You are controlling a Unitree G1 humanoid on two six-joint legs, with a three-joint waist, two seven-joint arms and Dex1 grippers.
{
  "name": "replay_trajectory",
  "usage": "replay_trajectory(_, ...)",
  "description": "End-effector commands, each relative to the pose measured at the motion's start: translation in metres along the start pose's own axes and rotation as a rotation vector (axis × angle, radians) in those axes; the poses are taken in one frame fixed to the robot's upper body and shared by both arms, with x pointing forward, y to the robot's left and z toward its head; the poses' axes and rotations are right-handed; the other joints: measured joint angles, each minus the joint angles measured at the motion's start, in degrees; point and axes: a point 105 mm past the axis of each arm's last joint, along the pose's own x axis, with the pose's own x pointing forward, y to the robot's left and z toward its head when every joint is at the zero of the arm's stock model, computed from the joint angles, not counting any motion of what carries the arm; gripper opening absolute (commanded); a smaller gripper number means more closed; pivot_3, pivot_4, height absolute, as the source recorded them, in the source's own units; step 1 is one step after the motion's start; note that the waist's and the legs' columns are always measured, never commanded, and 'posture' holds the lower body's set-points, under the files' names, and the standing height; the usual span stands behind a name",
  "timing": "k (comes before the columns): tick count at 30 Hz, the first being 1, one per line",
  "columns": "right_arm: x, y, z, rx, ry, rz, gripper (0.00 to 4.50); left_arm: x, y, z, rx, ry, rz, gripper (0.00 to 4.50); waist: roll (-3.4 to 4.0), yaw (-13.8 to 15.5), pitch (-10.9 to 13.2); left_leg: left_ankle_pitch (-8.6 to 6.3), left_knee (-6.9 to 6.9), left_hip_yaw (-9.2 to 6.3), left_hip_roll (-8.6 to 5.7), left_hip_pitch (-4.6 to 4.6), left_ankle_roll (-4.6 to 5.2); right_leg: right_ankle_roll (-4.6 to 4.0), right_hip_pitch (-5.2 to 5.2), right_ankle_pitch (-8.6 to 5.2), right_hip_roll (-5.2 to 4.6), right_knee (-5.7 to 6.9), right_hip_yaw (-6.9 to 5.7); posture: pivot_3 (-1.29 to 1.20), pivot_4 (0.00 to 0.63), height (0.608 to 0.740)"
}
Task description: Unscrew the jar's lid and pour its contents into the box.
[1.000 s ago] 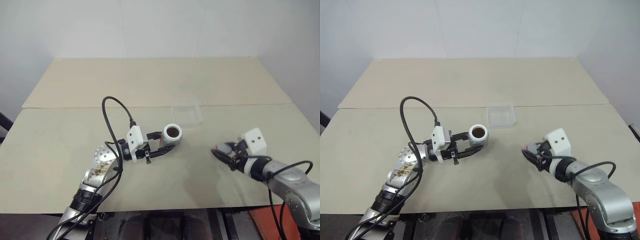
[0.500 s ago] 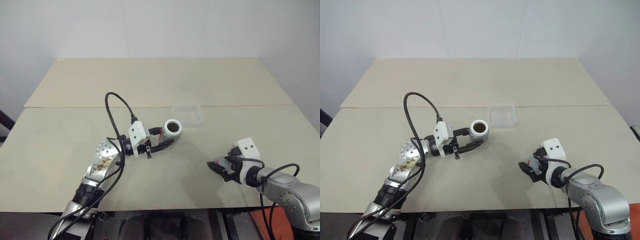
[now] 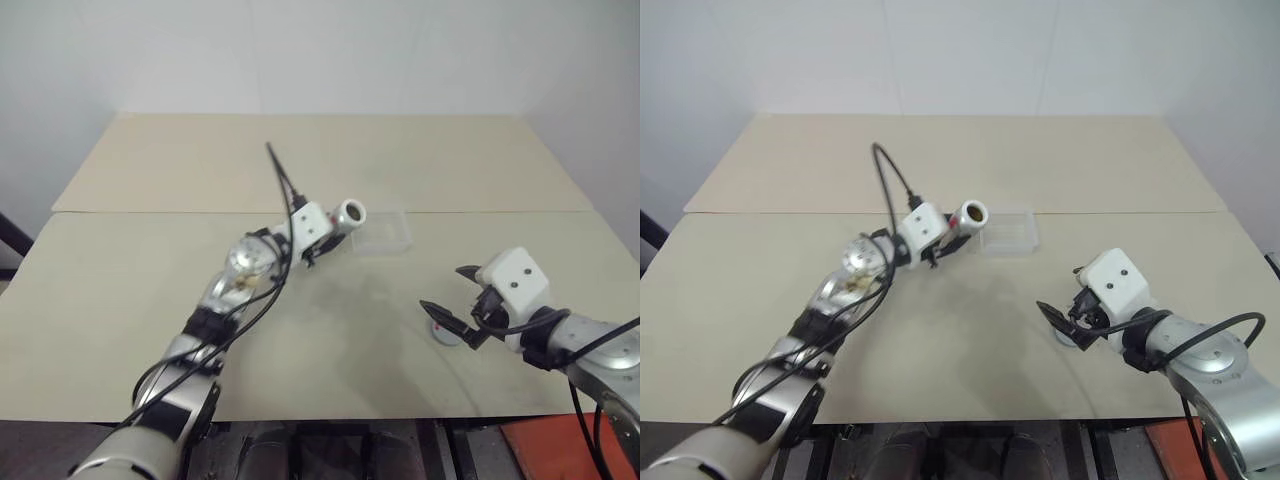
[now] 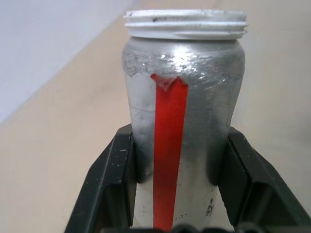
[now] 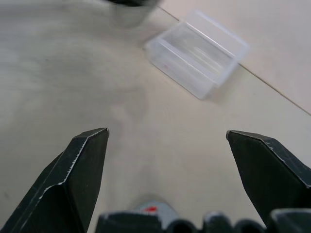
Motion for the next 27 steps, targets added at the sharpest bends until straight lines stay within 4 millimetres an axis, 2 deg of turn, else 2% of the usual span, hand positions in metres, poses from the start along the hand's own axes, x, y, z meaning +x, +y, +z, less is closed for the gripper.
replay_trajectory(1, 0.0, -0.003, 0.014, -0.044, -0.064, -0.043, 4.49, 0.021, 0.011, 0.016, 0.32, 0.006, 0.111, 1.92, -0.02, 0.08, 0.01, 0.0, -0.01, 0.0, -0.01, -0.03, 0.0, 0.0, -0.01, 0.0, 0.0, -0.02, -0.01, 0.0, 0.15, 0.74)
replay_trajectory(4, 0.001, -0.004, 0.016, -0.044, -0.078, -0.058, 4.49, 0.036, 0.012, 0.027, 0.712, 0.019, 0.181, 1.92, -0.07, 0.37, 0.04, -0.01, -0.02, -0.02, -0.06, -0.06, 0.02, 0.02, -0.01, 0.01, -0.01, -0.07, -0.03, 0.0, 0.15, 0.74)
replay_trajectory(7, -0.001, -0.005, 0.017, -0.042, -0.083, -0.076, 4.49, 0.042, 0.012, 0.034, 0.999, -0.003, 0.209, 1.92, -0.08, 0.48, 0.05, -0.03, -0.05, -0.05, -0.09, -0.14, 0.05, 0.05, -0.06, 0.0, -0.01, -0.12, -0.04, 0.0, 0.15, 0.74)
replay_trajectory(9, -0.002, -0.005, 0.018, -0.039, -0.084, -0.085, 4.49, 0.045, 0.012, 0.045, 1.091, -0.054, 0.243, 1.92, -0.09, 0.51, 0.05, -0.03, -0.06, -0.04, -0.08, -0.17, 0.05, 0.06, -0.11, 0.0, -0.01, -0.11, -0.04, 0.0, 0.15, 0.74)
replay_trajectory(13, -0.005, -0.003, 0.019, -0.036, -0.086, -0.1, 4.49, 0.05, -0.005, 0.058, 1.469, -0.172, 0.207, 1.92, -0.12, 0.91, 0.07, -0.03, -0.05, -0.05, -0.07, -0.22, 0.05, 0.07, -0.15, -0.01, -0.01, -0.1, -0.04, 0.0, 0.15, 0.74)
replay_trajectory(18, -0.008, -0.002, 0.021, -0.016, -0.096, -0.121, 4.49, 0.052, -0.014, 0.058, 1.635, -0.21, 0.163, 1.92, -0.12, 0.84, 0.07, -0.03, -0.04, -0.06, -0.06, -0.25, 0.05, 0.09, -0.17, -0.02, -0.03, -0.1, -0.05, 0.0, 0.15, 0.74)
replay_trajectory(27, -0.008, 0.003, 0.018, 0.013, -0.092, -0.135, 4.49, 0.05, 0.0, 0.048, 1.598, -0.101, 0.174, 1.92, -0.11, 0.69, 0.07, -0.02, -0.02, 0.0, 0.0, -0.28, 0.04, 0.08, -0.27, -0.02, -0.03, -0.01, -0.02, 0.0, 0.15, 0.74)
